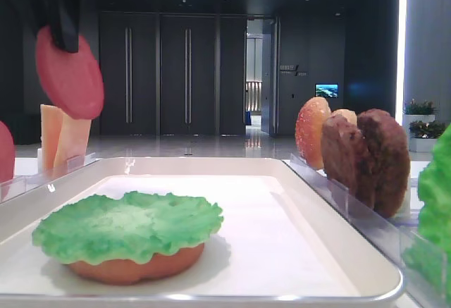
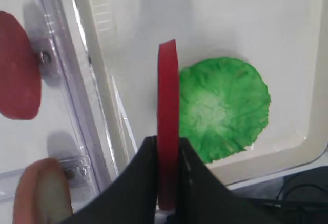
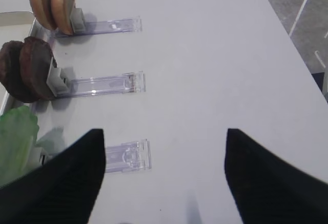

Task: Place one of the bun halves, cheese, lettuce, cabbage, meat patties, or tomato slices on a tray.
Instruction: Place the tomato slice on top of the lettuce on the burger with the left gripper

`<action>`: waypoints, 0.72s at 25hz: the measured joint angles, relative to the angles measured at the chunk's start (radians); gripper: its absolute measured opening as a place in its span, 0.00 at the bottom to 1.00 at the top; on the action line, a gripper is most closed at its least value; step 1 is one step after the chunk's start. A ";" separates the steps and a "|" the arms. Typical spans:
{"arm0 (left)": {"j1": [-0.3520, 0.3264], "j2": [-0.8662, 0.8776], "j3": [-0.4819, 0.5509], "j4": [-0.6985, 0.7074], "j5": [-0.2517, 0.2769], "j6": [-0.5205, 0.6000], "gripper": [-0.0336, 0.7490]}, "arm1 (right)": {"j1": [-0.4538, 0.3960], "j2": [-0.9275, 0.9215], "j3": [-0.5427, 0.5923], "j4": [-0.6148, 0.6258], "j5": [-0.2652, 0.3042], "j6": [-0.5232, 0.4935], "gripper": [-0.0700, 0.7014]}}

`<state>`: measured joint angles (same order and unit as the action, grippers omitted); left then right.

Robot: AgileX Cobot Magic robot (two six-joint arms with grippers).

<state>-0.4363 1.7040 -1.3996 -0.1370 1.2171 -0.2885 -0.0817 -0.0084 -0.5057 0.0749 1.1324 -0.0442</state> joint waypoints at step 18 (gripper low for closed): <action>0.000 -0.083 0.256 -0.392 -0.104 0.383 0.11 | 0.000 0.000 0.000 0.000 0.000 0.000 0.70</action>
<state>-0.4363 1.6207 -1.1438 -0.5286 1.1130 0.0942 -0.0817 -0.0084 -0.5057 0.0749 1.1324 -0.0442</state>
